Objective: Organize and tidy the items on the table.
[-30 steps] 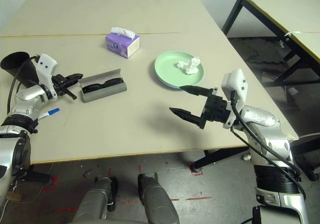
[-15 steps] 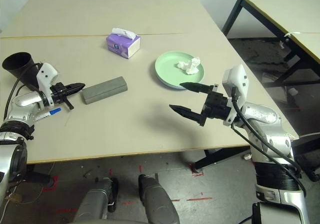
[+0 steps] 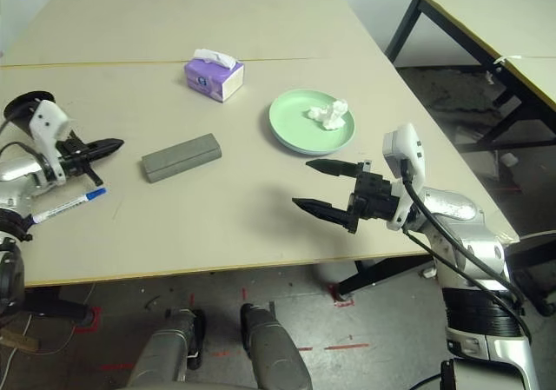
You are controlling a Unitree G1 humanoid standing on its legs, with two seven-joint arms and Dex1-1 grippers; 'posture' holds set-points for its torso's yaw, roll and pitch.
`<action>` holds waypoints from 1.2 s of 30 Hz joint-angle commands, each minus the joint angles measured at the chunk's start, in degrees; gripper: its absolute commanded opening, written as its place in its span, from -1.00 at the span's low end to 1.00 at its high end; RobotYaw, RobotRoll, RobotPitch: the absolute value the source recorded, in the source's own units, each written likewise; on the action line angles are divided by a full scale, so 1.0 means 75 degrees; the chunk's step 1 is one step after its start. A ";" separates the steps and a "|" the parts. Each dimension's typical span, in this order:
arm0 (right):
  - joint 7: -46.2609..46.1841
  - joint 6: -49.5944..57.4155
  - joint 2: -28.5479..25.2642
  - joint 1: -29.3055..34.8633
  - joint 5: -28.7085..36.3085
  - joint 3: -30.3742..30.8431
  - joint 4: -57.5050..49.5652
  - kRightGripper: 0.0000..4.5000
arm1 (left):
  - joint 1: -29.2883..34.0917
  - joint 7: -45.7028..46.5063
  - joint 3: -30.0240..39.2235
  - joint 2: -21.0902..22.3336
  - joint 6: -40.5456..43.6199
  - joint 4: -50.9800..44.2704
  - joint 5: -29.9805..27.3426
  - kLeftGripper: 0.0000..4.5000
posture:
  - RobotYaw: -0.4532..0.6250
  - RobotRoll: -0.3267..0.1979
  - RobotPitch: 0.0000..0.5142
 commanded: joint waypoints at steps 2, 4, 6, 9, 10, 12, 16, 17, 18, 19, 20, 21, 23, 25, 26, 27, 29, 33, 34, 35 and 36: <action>0.0180 -0.0143 0.0100 -0.0138 -0.0098 0.0268 0.0166 1.00 | 0.0777 -0.0529 0.0128 0.0287 0.0653 -0.1087 -0.0445 -0.99 | -0.29 0.25 -0.26; 0.0223 -0.0192 0.0149 -0.0216 -0.0136 0.0347 0.0272 1.00 | 0.1209 -0.0791 0.0143 0.0481 0.1050 -0.1777 -0.0652 -0.99 | -0.26 0.25 -0.24; 0.0251 -0.0243 0.0199 -0.0285 -0.0161 0.0415 0.0360 1.00 | 0.1649 -0.1029 0.0155 0.0746 0.1440 -0.2516 -0.0837 -0.99 | -0.24 0.25 -0.23; 0.0261 -0.0307 0.0269 -0.0388 -0.0196 0.0519 0.0446 1.00 | 0.2053 -0.1322 0.0224 0.1236 0.2011 -0.3294 -0.1051 -0.99 | -0.20 0.25 -0.21; 0.0264 -0.0322 0.0282 -0.0407 -0.0206 0.0538 0.0463 1.00 | 0.2117 -0.1362 0.0234 0.1334 0.2145 -0.3434 -0.1100 -0.99 | -0.20 0.25 -0.21; 0.0274 -0.0345 0.0330 -0.0456 -0.0221 0.0583 0.0481 1.00 | 0.2183 -0.1860 0.0178 0.1934 0.2751 -0.3911 -0.1213 -0.99 | -0.18 0.25 -0.20; 0.0317 -0.0397 0.0395 -0.0569 -0.0259 0.0667 0.0572 1.00 | 0.2150 -0.3071 -0.0201 0.3203 0.3734 -0.4721 -0.1241 -0.82 | -0.14 0.25 -0.17; 0.0328 -0.0411 0.0412 -0.0604 -0.0268 0.0687 0.0606 1.00 | 0.2083 -0.3384 -0.0340 0.3488 0.3929 -0.4888 -0.1227 -0.73 | -0.13 0.25 -0.17; 0.0337 -0.0424 0.0427 -0.0646 -0.0281 0.0708 0.0651 1.00 | 0.1977 -0.3640 -0.0475 0.3704 0.4083 -0.5015 -0.1216 -0.60 | -0.13 0.25 -0.16; 0.0349 -0.0448 0.0442 -0.0681 -0.0295 0.0733 0.0697 1.00 | 0.1825 -0.3789 -0.0692 0.3947 0.4237 -0.5165 -0.1231 -0.47 | -0.13 0.25 -0.16; 0.0358 -0.0471 0.0461 -0.0715 -0.0308 0.0758 0.0740 1.00 | 0.1668 -0.3857 -0.0931 0.4156 0.4341 -0.5285 -0.1245 -0.31 | -0.12 0.25 -0.15; 0.0365 -0.0493 0.0488 -0.0752 -0.0315 0.0781 0.0779 1.00 | 0.1453 -0.3882 -0.1237 0.4365 0.4439 -0.5425 -0.1225 -0.15 | -0.12 0.25 -0.15; 0.0363 -0.0510 0.0552 -0.0819 -0.0337 0.0841 0.0814 1.00 | 0.0996 -0.3885 -0.1841 0.4646 0.4658 -0.5581 -0.1122 0.14 | -0.14 0.25 -0.14; 0.0359 -0.0523 0.0615 -0.0836 -0.0362 0.0897 0.0778 1.00 | 0.0442 -0.3885 -0.2628 0.4892 0.4831 -0.5741 -0.0906 0.45 | -0.16 0.25 -0.13; 0.0354 -0.0525 0.0640 -0.0831 -0.0370 0.0910 0.0753 1.00 | 0.0203 -0.3885 -0.2976 0.4970 0.4929 -0.5770 -0.0804 0.61 | -0.17 0.25 -0.14; 0.0326 -0.0503 0.0661 -0.0816 -0.0371 0.0919 0.0688 1.00 | -0.0011 -0.3885 -0.3352 0.5047 0.5084 -0.5776 -0.0659 0.75 | -0.19 0.25 -0.14; 0.0259 -0.0450 0.0692 -0.0766 -0.0351 0.0915 0.0529 1.00 | -0.0338 -0.3885 -0.4000 0.5153 0.5138 -0.5725 -0.0444 0.99 | -0.23 0.25 -0.14; 0.0128 -0.0390 0.0678 -0.0531 -0.0300 0.0847 0.0198 1.00 | -0.0701 -0.3885 -0.5076 0.5274 0.5091 -0.5518 -0.0211 0.99 | -0.29 0.25 -0.16; 0.0103 -0.0385 0.0663 -0.0460 -0.0293 0.0826 0.0136 1.00 | -0.0763 -0.3885 -0.5270 0.5258 0.5070 -0.5424 -0.0137 0.99 | -0.29 0.25 -0.16; 0.0085 -0.0381 0.0640 -0.0386 -0.0288 0.0804 0.0075 1.00 | -0.0814 -0.3885 -0.5461 0.5230 0.5053 -0.5311 -0.0049 0.99 | -0.30 0.25 -0.17; 0.0067 -0.0372 0.0618 -0.0321 -0.0281 0.0786 0.0013 1.00 | -0.0849 -0.3885 -0.5624 0.5210 0.5040 -0.5213 0.0023 0.99 | -0.30 0.25 -0.17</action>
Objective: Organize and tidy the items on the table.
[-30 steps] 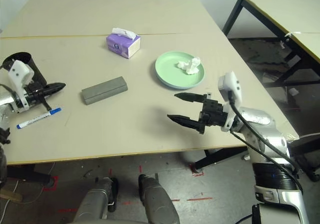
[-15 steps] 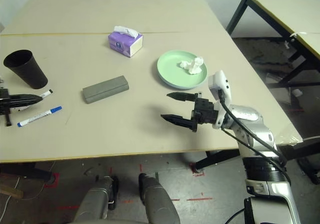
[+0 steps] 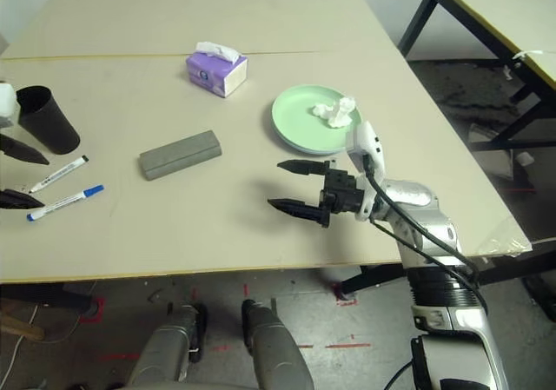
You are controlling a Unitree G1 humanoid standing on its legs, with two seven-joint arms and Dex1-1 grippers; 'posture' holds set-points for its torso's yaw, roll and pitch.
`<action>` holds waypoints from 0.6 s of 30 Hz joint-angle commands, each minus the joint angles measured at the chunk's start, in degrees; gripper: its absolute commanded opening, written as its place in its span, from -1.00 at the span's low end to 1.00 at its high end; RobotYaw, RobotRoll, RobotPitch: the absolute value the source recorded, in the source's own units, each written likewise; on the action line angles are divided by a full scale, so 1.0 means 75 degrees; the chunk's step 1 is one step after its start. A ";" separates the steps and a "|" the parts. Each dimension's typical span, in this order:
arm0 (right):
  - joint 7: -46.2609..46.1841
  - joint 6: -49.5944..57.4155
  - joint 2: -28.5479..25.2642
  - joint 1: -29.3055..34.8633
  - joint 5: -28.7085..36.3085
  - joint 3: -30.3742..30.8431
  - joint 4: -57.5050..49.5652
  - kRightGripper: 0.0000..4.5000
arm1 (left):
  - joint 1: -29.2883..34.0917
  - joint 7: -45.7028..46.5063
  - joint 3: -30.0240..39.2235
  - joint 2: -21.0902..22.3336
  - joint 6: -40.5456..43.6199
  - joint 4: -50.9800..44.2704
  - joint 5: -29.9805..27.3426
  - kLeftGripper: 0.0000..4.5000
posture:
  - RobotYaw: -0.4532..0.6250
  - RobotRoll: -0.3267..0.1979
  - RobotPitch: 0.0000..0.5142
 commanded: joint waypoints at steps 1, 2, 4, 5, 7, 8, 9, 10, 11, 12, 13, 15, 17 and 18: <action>-0.0073 0.0081 -0.0091 0.0274 0.0031 -0.0067 -0.0299 1.00 | -0.0110 -0.0051 -0.0620 0.0036 -0.0080 0.0384 0.0314 0.99 | -0.31 0.25 -0.18; -0.0091 0.0106 -0.0113 0.0331 0.0040 -0.0072 -0.0373 1.00 | -0.0098 -0.0051 -0.0691 -0.0093 -0.0206 0.0613 0.0481 0.99 | -0.31 0.25 -0.19; -0.0114 0.0148 -0.0146 0.0394 0.0047 -0.0066 -0.0473 1.00 | -0.0110 -0.0051 -0.0742 -0.0301 -0.0388 0.0958 0.0710 0.99 | -0.31 0.25 -0.19; -0.0117 0.0165 -0.0167 0.0412 0.0039 -0.0056 -0.0516 1.00 | -0.0086 -0.0051 -0.0716 -0.0439 -0.0472 0.1145 0.0842 0.99 | -0.32 0.25 -0.20; -0.0124 0.0220 -0.0218 0.0413 0.0051 -0.0060 -0.0587 1.00 | -0.0013 -0.0051 -0.0658 -0.0633 -0.0585 0.1405 0.1003 0.99 | -0.32 0.25 -0.20; -0.0127 0.0236 -0.0233 0.0419 0.0059 -0.0066 -0.0611 1.00 | 0.0016 -0.0051 -0.0636 -0.0682 -0.0620 0.1472 0.1041 0.99 | -0.33 0.25 -0.22; -0.0128 0.0260 -0.0258 0.0416 0.0073 -0.0076 -0.0636 1.00 | 0.0046 -0.0051 -0.0603 -0.0733 -0.0654 0.1533 0.1084 0.99 | -0.33 0.25 -0.22; -0.0128 0.0282 -0.0282 0.0411 0.0084 -0.0084 -0.0654 1.00 | 0.0072 -0.0051 -0.0563 -0.0788 -0.0703 0.1594 0.1137 0.99 | -0.33 0.25 -0.22; -0.0123 0.0311 -0.0307 0.0390 0.0097 -0.0091 -0.0668 1.00 | 0.0107 -0.0051 -0.0451 -0.0920 -0.0811 0.1716 0.1268 0.99 | -0.33 0.25 -0.22; -0.0121 0.0334 -0.0324 0.0375 0.0105 -0.0095 -0.0678 1.00 | 0.0130 -0.0051 -0.0366 -0.1018 -0.0894 0.1808 0.1366 0.99 | -0.33 0.25 -0.22; -0.0121 0.0354 -0.0337 0.0364 0.0112 -0.0098 -0.0692 1.00 | 0.0162 -0.0048 -0.0258 -0.1116 -0.0990 0.1892 0.1463 0.99 | -0.32 0.25 -0.23; -0.0110 0.0403 -0.0359 0.0296 0.0103 -0.0059 -0.0738 1.00 | 0.0296 0.0123 -0.0053 -0.1377 -0.1199 0.2061 0.1593 0.99 | -0.32 0.25 -0.22; -0.0111 0.0449 -0.0363 0.0255 0.0101 -0.0038 -0.0772 1.00 | 0.0401 0.0227 0.0135 -0.1557 -0.1314 0.2151 0.1726 0.99 | -0.31 0.25 -0.23; -0.0107 0.0466 -0.0362 0.0236 0.0099 -0.0027 -0.0783 1.00 | 0.0446 0.0245 0.0214 -0.1624 -0.1330 0.2169 0.1777 0.99 | -0.31 0.25 -0.23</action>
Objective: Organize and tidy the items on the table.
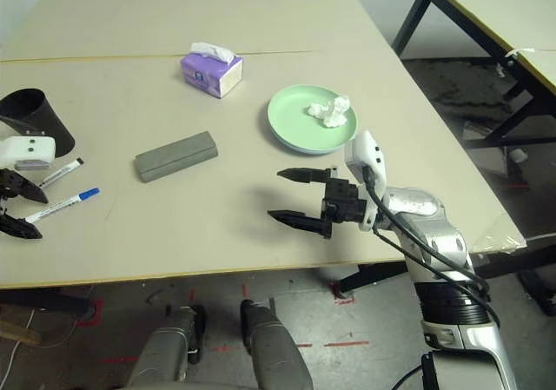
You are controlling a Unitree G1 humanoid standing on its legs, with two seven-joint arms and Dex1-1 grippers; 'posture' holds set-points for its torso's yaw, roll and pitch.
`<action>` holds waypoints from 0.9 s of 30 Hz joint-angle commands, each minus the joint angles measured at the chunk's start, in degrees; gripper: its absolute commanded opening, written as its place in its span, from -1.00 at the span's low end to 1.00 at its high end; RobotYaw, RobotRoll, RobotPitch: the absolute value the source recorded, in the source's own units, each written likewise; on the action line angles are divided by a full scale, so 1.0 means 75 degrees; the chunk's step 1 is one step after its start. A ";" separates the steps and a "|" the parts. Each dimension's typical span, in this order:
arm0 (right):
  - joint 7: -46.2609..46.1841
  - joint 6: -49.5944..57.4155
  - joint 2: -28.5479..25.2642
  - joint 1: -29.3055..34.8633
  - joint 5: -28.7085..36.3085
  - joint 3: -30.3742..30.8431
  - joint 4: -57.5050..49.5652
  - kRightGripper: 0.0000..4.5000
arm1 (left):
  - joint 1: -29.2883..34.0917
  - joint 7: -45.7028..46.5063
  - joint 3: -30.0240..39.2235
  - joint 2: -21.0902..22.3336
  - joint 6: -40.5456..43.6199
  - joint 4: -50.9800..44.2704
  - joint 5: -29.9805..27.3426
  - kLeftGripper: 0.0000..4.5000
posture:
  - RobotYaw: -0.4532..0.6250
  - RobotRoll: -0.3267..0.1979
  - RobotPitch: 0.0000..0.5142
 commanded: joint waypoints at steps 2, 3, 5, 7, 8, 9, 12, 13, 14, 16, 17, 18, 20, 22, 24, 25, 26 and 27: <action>0.0015 0.0109 -0.0078 -0.0066 0.0050 0.0029 -0.0181 1.00 | 0.0213 0.0163 0.0396 -0.0258 -0.0206 0.0222 0.0347 0.99 | -0.31 0.25 -0.23; 0.0022 0.0110 -0.0080 -0.0075 0.0043 0.0038 -0.0185 1.00 | 0.0230 0.0192 0.0454 -0.0312 -0.0235 0.0256 0.0412 0.99 | -0.31 0.25 -0.23; 0.0031 0.0116 -0.0080 -0.0091 0.0029 0.0060 -0.0189 1.00 | 0.0230 0.0296 0.0544 -0.0423 -0.0396 0.0379 0.0591 0.99 | -0.31 0.25 -0.24; 0.0044 0.0114 -0.0086 -0.0096 0.0007 0.0084 -0.0198 1.00 | 0.0218 0.0359 0.0607 -0.0525 -0.0505 0.0493 0.0729 0.99 | -0.32 0.25 -0.24; 0.0047 0.0116 -0.0087 -0.0096 0.0004 0.0088 -0.0201 1.00 | 0.0210 0.0368 0.0639 -0.0571 -0.0557 0.0544 0.0799 0.99 | -0.32 0.25 -0.24; 0.0045 0.0117 -0.0086 -0.0094 0.0002 0.0088 -0.0204 1.00 | 0.0193 0.0384 0.0667 -0.0618 -0.0601 0.0605 0.0865 0.99 | -0.32 0.25 -0.24; 0.0023 0.0137 -0.0093 -0.0069 0.0012 0.0067 -0.0254 1.00 | 0.0153 0.0419 0.0765 -0.0732 -0.0716 0.0756 0.1028 0.99 | -0.34 0.25 -0.24; 0.0008 0.0149 -0.0091 -0.0063 0.0021 0.0057 -0.0273 1.00 | 0.0146 0.0432 0.0797 -0.0760 -0.0759 0.0797 0.1080 0.99 | -0.34 0.25 -0.24; -0.0003 0.0156 -0.0088 -0.0060 0.0025 0.0052 -0.0285 1.00 | 0.0144 0.0439 0.0827 -0.0788 -0.0786 0.0829 0.1119 0.99 | -0.34 0.25 -0.24; -0.0019 0.0167 -0.0085 -0.0050 0.0025 0.0045 -0.0312 1.00 | 0.0173 0.0423 0.0889 -0.0837 -0.0818 0.0851 0.1166 0.99 | -0.34 0.25 -0.25; -0.0023 0.0170 -0.0084 -0.0047 0.0023 0.0044 -0.0320 1.00 | 0.0182 0.0415 0.0909 -0.0853 -0.0825 0.0857 0.1180 0.99 | -0.34 0.25 -0.25; -0.0033 0.0179 -0.0081 -0.0045 0.0023 0.0045 -0.0336 1.00 | 0.0197 0.0396 0.0934 -0.0868 -0.0824 0.0854 0.1190 0.99 | -0.35 0.25 -0.26; -0.0059 0.0182 -0.0061 -0.0058 0.0012 0.0061 -0.0347 1.00 | 0.0209 0.0349 0.0992 -0.0913 -0.0764 0.0870 0.1211 0.99 | -0.35 0.25 -0.27; -0.0075 0.0182 -0.0050 -0.0066 0.0006 0.0076 -0.0356 1.00 | 0.0162 0.0289 0.1067 -0.0978 -0.0640 0.0940 0.1204 0.91 | -0.35 0.25 -0.27; -0.0082 0.0181 -0.0053 -0.0063 0.0002 0.0079 -0.0371 1.00 | 0.0093 0.0222 0.1126 -0.1013 -0.0588 0.1002 0.1210 0.70 | -0.35 0.25 -0.28; -0.0085 0.0181 -0.0055 -0.0063 0.0000 0.0080 -0.0374 1.00 | 0.0075 0.0203 0.1145 -0.1020 -0.0590 0.1021 0.1231 0.55 | -0.35 0.25 -0.28; -0.0084 0.0183 -0.0060 -0.0060 0.0002 0.0077 -0.0379 1.00 | 0.0068 0.0203 0.1166 -0.1027 -0.0590 0.1027 0.1250 0.44 | -0.35 0.25 -0.27; -0.0083 0.0183 -0.0066 -0.0054 0.0003 0.0073 -0.0385 1.00 | 0.0069 0.0203 0.1189 -0.1035 -0.0575 0.1029 0.1259 0.27 | -0.35 0.25 -0.27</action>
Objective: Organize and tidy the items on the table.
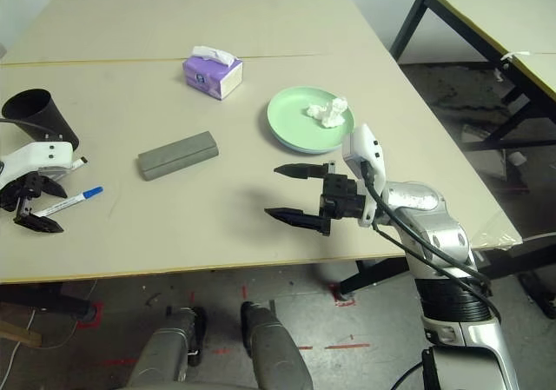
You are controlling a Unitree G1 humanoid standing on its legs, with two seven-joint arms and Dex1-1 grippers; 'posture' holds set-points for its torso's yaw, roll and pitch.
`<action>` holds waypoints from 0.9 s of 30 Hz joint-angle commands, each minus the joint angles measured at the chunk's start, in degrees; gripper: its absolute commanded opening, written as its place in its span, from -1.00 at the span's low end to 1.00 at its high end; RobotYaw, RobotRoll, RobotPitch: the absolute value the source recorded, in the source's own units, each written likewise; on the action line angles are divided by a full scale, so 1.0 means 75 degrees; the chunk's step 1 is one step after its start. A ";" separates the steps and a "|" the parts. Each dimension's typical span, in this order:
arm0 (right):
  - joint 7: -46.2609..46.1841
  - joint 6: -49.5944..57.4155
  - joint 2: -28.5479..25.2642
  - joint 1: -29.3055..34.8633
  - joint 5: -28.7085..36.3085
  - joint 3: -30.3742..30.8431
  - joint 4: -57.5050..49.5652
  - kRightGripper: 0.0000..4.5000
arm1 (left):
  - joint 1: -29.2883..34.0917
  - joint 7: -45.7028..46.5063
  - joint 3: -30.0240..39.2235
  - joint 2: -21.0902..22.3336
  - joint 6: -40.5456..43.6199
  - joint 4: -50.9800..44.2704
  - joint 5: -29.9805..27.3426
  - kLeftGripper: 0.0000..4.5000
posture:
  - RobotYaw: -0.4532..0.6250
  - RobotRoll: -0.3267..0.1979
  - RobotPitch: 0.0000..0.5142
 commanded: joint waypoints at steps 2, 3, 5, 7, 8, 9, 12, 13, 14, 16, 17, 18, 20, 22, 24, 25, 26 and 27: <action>-0.0022 0.0060 -0.0052 0.0072 0.0009 0.0048 -0.0132 1.00 | 0.0032 -0.0120 0.0105 -0.0082 0.0068 0.0094 0.0087 -0.01 | -0.35 0.25 -0.28; -0.0023 0.0062 -0.0056 0.0069 0.0007 0.0049 -0.0136 1.00 | 0.0039 -0.0133 0.0128 -0.0090 0.0084 0.0085 0.0083 -0.18 | -0.35 0.25 -0.28; -0.0025 0.0068 -0.0065 0.0051 0.0005 0.0046 -0.0138 1.00 | 0.0059 -0.0154 0.0171 -0.0105 0.0115 0.0054 0.0082 -0.46 | -0.35 0.25 -0.28; -0.0028 0.0076 -0.0075 0.0017 0.0004 0.0036 -0.0129 1.00 | 0.0079 -0.0173 0.0205 -0.0116 0.0156 0.0017 0.0073 -0.77 | -0.35 0.25 -0.29; -0.0030 0.0084 -0.0080 -0.0003 0.0006 0.0029 -0.0124 1.00 | 0.0089 -0.0184 0.0220 -0.0118 0.0178 -0.0002 0.0069 -0.88 | -0.35 0.25 -0.30; -0.0035 0.0085 -0.0082 -0.0028 0.0002 0.0024 -0.0113 1.00 | 0.0097 -0.0195 0.0232 -0.0120 0.0194 -0.0015 0.0068 -0.89 | -0.34 0.25 -0.30; -0.0035 0.0076 -0.0084 -0.0077 -0.0011 0.0021 -0.0067 1.00 | 0.0096 -0.0209 0.0258 -0.0128 0.0244 -0.0017 0.0066 -0.89 | -0.34 0.25 -0.30; -0.0029 0.0065 -0.0087 -0.0080 -0.0023 0.0027 -0.0054 1.00 | 0.0100 -0.0212 0.0268 -0.0131 0.0271 -0.0026 0.0057 -0.89 | -0.33 0.25 -0.30; -0.0020 0.0056 -0.0095 -0.0083 -0.0038 0.0035 -0.0039 1.00 | 0.0105 -0.0226 0.0278 -0.0135 0.0310 -0.0041 0.0044 -0.89 | -0.33 0.25 -0.30; -0.0002 0.0038 -0.0104 -0.0077 -0.0068 0.0059 -0.0016 1.00 | 0.0164 -0.0394 0.0328 -0.0099 0.0499 -0.0200 -0.0070 -0.89 | -0.33 0.25 -0.29; 0.0005 0.0037 -0.0104 -0.0079 -0.0075 0.0067 -0.0006 1.00 | 0.0186 -0.0472 0.0348 -0.0072 0.0625 -0.0302 -0.0155 -0.89 | -0.32 0.25 -0.29; 0.0004 0.0036 -0.0096 -0.0095 -0.0091 0.0091 0.0006 1.00 | 0.0166 -0.0517 0.0315 0.0024 0.0885 -0.0482 -0.0440 -0.89 | -0.33 0.25 -0.28; -0.0005 0.0041 -0.0071 -0.0131 -0.0108 0.0122 0.0034 1.00 | 0.0026 -0.0536 0.0292 0.0190 0.1486 -0.0801 -0.1039 -0.89 | -0.32 0.25 -0.27; -0.0009 0.0041 -0.0054 -0.0142 -0.0100 0.0128 0.0054 1.00 | -0.0189 -0.0536 0.0387 0.0278 0.2020 -0.0990 -0.1506 -0.89 | -0.31 0.25 -0.27; -0.0053 0.0080 -0.0007 -0.0142 -0.0052 0.0108 0.0058 1.00 | -0.0739 -0.0536 0.0881 0.0185 0.2617 -0.0794 -0.1822 -0.89 | -0.30 0.25 -0.26; -0.0070 0.0094 0.0007 -0.0140 -0.0032 0.0096 0.0065 1.00 | -0.1038 -0.0436 0.1177 0.0107 0.2886 -0.0618 -0.1978 -0.89 | -0.30 0.25 -0.26; -0.0092 0.0107 0.0025 -0.0136 -0.0007 0.0075 0.0078 1.00 | -0.1342 -0.0265 0.1489 0.0026 0.3184 -0.0414 -0.2150 -0.89 | -0.29 0.25 -0.26; -0.0117 0.0124 0.0043 -0.0143 0.0020 0.0052 0.0104 1.00 | -0.1676 0.0005 0.1896 -0.0039 0.3467 -0.0151 -0.2385 -0.89 | -0.28 0.25 -0.26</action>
